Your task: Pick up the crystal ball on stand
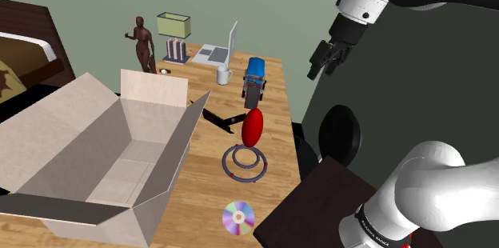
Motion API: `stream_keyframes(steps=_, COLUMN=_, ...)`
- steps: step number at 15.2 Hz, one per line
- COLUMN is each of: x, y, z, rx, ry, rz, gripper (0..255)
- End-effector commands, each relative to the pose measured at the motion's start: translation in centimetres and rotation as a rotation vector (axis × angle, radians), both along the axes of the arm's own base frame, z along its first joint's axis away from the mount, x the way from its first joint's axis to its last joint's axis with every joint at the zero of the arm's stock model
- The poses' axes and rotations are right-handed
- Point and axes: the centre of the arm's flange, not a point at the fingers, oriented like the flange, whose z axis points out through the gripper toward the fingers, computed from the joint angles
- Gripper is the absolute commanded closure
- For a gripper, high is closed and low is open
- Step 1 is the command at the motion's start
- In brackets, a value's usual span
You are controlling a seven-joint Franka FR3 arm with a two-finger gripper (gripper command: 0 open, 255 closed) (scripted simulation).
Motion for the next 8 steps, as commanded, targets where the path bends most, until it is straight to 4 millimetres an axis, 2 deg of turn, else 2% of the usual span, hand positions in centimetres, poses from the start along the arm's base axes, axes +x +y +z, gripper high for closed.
stream_keyframes(steps=1, x=0.0, y=0.0, z=0.0, rx=0.000, ry=0.000, rz=0.000, gripper=0)
stream_keyframes(steps=8, x=1.5, y=3.1, z=-8.2, rx=-0.055, ry=-0.225, rz=0.201, gripper=0)
